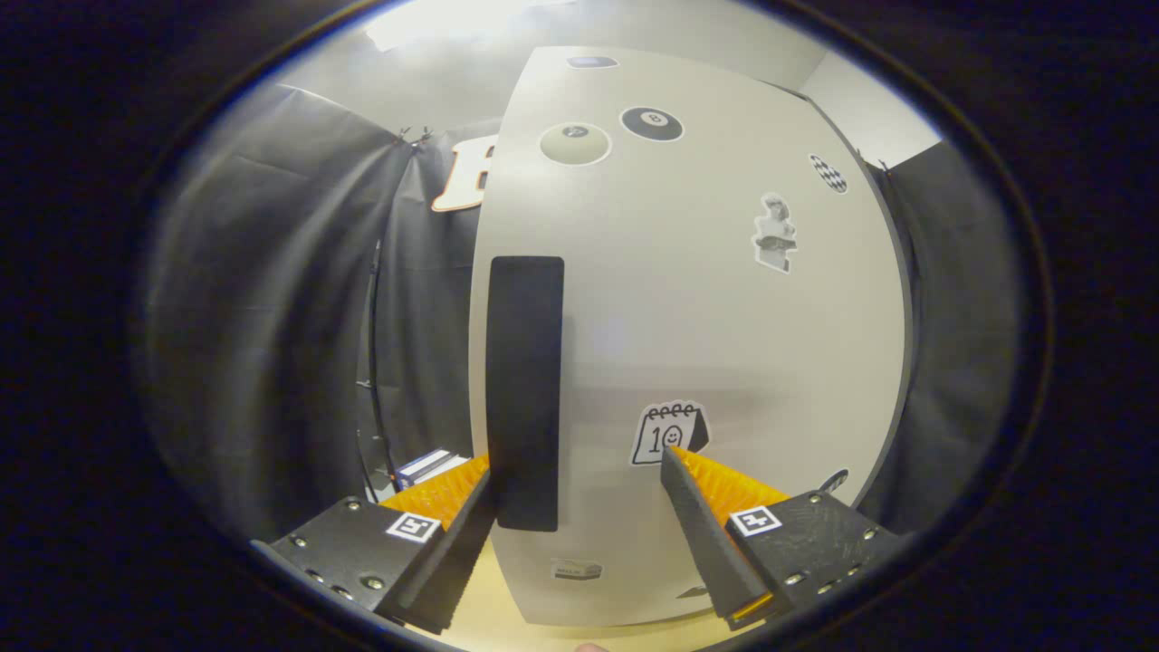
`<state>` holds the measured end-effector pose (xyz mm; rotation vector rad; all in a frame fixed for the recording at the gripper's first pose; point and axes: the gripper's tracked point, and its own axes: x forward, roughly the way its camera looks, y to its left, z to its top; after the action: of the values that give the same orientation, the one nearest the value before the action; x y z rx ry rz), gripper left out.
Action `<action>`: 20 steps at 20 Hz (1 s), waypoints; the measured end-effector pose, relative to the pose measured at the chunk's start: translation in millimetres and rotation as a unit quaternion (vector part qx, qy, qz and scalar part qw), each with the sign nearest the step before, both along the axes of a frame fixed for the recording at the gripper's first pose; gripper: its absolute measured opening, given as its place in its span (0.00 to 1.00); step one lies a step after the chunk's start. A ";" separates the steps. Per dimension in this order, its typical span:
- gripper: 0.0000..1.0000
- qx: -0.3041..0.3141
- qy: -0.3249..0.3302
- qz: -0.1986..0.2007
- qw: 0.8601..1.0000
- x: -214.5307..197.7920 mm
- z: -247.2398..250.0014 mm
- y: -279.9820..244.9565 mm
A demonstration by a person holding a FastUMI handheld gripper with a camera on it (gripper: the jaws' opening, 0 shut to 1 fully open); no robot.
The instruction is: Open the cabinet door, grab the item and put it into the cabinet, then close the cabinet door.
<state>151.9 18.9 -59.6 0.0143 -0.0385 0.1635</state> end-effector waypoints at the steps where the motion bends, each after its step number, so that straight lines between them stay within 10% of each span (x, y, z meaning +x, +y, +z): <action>1: 1.00 -0.001 -0.002 -0.010 1.000 0.8 0.0 0.9; 20: 1.00 0.007 0.004 -0.040 0.999 -13.0 5.7 5.8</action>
<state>138.9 24.7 -53.9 0.0273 -0.0323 0.0822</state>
